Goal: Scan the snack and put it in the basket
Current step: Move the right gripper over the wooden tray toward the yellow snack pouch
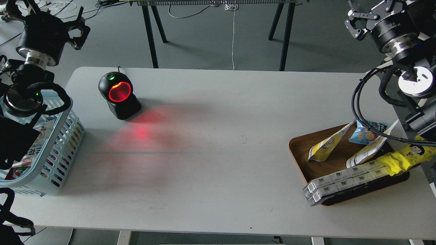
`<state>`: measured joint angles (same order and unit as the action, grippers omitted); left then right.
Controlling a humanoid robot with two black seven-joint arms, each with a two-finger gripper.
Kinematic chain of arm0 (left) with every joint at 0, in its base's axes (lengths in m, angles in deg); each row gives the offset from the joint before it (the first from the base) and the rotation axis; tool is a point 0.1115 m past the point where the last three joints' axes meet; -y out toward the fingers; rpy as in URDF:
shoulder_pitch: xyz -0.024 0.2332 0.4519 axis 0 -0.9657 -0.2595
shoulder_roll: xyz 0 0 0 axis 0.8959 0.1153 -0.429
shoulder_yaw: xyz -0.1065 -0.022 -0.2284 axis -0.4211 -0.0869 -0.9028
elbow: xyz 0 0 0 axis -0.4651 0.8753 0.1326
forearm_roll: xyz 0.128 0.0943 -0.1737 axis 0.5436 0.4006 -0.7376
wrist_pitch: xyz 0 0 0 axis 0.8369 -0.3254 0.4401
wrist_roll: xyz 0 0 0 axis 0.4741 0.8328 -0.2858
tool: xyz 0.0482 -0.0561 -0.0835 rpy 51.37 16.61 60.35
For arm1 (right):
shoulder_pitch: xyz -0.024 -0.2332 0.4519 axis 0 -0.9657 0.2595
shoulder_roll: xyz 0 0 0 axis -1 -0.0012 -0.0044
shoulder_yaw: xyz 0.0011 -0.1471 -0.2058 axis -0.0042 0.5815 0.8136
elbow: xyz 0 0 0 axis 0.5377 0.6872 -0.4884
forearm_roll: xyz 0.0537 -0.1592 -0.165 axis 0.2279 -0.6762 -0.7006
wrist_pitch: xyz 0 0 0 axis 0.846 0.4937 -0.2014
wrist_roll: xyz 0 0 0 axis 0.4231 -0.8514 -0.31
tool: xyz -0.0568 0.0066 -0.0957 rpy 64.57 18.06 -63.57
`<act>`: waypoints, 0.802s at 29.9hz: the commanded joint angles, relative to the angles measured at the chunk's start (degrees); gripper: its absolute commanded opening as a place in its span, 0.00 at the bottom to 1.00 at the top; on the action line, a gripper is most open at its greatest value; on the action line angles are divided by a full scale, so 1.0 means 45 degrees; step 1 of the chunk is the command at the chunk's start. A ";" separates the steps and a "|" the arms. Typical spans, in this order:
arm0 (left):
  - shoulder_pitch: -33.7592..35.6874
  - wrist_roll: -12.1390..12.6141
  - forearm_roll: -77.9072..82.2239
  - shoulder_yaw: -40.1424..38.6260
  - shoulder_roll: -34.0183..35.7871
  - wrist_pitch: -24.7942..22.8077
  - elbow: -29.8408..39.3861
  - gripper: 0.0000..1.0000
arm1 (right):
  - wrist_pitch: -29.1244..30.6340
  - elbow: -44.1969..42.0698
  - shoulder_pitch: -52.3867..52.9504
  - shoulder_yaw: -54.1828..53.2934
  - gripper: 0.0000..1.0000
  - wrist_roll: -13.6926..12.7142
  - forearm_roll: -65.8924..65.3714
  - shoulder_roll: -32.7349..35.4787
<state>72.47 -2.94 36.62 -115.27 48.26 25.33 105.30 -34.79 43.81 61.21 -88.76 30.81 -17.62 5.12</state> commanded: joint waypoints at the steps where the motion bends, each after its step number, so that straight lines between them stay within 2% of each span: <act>1: -0.0010 0.0037 0.0001 0.0008 0.0060 0.0000 0.0098 1.00 | 0.0000 0.0811 0.1064 0.1870 1.00 0.0168 -0.0787 0.0669; 11: 0.0010 -0.0002 0.0001 0.0008 0.0197 0.0000 0.0157 1.00 | 0.0000 0.3585 0.3329 0.4274 1.00 0.0579 -0.7679 0.1803; 17: 0.0010 -0.0002 0.0020 0.0028 0.0197 0.0000 0.0157 1.00 | 0.0000 0.6025 0.5867 0.7573 1.00 0.1378 -1.1254 0.2448; 24: 0.0010 -0.0002 0.0020 0.0048 0.0217 0.0000 0.0138 1.00 | 0.0000 0.9208 0.8466 1.0387 1.00 0.2141 -1.5140 0.3326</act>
<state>72.49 -2.95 36.70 -115.06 49.20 25.33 106.00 -34.79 79.34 95.38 -46.50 39.26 -78.64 18.62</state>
